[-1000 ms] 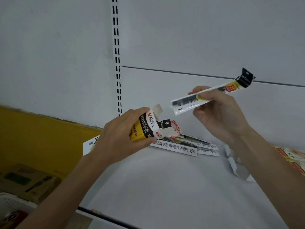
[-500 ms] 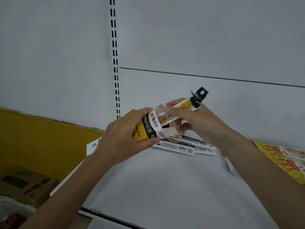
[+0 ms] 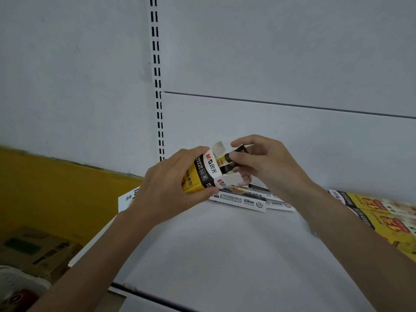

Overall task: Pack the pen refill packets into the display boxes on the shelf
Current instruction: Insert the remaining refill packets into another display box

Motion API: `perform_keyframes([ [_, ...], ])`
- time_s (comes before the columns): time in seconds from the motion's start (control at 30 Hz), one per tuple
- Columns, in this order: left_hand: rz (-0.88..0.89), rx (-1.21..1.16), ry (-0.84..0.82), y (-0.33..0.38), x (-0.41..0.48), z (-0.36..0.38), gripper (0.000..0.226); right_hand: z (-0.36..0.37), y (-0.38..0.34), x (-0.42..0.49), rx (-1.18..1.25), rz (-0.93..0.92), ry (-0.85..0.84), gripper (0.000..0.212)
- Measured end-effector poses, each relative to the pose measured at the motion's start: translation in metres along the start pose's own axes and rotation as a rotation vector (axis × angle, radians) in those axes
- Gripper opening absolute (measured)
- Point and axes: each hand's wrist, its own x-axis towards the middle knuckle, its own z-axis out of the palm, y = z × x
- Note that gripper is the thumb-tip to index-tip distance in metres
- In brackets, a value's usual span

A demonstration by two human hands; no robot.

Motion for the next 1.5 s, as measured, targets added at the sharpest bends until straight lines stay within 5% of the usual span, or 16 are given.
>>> perform_keyframes([
  [0.07, -0.002, 0.002, 0.011, 0.0, 0.0, 0.0, 0.07, 0.005, 0.001, 0.002, -0.049, -0.028, -0.003, 0.016],
  [0.2, -0.062, -0.018, 0.05, -0.009, 0.0, -0.008, 0.07, -0.015, 0.014, 0.011, -0.53, -0.366, 0.365, 0.019],
  [0.3, -0.099, -0.031, 0.079, -0.017, -0.001, -0.014, 0.071, -0.031, 0.045, 0.019, -0.845, -0.253, 0.081, 0.005],
  [0.37, -0.112, -0.042, 0.098, -0.018, 0.0, -0.015, 0.071, -0.025, 0.072, 0.018, -1.064, -0.121, -0.172, 0.017],
  [0.43, -0.116, -0.054, 0.098, -0.019, 0.0, -0.015, 0.072, -0.016, 0.088, 0.017, -1.19, -0.123, -0.203, 0.031],
  [0.57, -0.115, -0.068, 0.082, -0.02, 0.0, -0.014, 0.071, -0.012, 0.09, 0.02, -1.228, -0.161, -0.144, 0.037],
  [0.8, -0.109, -0.064, 0.067, -0.019, 0.0, -0.013, 0.072, -0.033, 0.074, 0.02, -0.788, -0.102, -0.083, 0.016],
  [1.07, -0.104, -0.041, 0.036, -0.022, 0.004, -0.007, 0.076, -0.032, 0.078, 0.015, -0.95, -0.057, -0.31, 0.014],
  [1.23, -0.117, -0.05, 0.067, -0.023, 0.007, -0.008, 0.074, -0.046, 0.076, 0.032, -1.025, -0.075, -0.067, 0.015],
  [1.33, -0.131, -0.063, 0.061, -0.023, 0.005, -0.008, 0.074, -0.049, 0.092, 0.038, -1.203, -0.021, -0.057, 0.02],
  [1.5, -0.125, -0.071, 0.059, -0.024, 0.005, -0.008, 0.075, -0.047, 0.092, 0.036, -1.142, -0.133, 0.059, 0.012],
])
